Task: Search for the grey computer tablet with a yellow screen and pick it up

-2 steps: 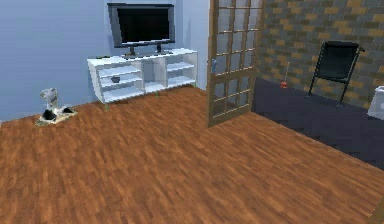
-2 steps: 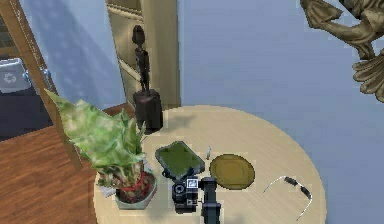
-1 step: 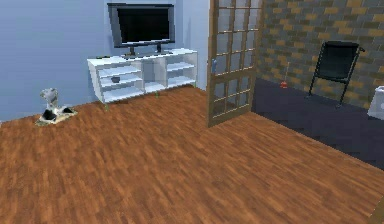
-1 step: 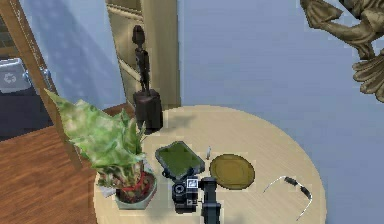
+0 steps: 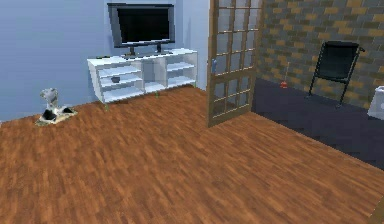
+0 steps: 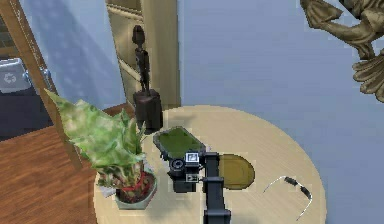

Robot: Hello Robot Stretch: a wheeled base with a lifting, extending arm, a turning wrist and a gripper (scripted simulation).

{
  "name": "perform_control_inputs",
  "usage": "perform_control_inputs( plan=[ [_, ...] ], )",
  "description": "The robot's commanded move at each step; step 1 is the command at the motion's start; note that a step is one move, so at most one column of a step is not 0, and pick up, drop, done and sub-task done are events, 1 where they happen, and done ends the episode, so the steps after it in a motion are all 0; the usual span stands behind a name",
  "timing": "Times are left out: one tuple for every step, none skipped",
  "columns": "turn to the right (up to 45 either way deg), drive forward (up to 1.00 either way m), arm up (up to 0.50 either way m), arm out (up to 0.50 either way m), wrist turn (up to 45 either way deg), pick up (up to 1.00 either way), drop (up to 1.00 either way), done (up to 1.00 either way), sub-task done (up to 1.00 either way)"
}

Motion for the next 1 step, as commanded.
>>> perform_control_inputs(
  plan=[
    [0.0,0.0,0.0,0.0,0.0,0.0,0.0,1.0,0.0]
  ],
)
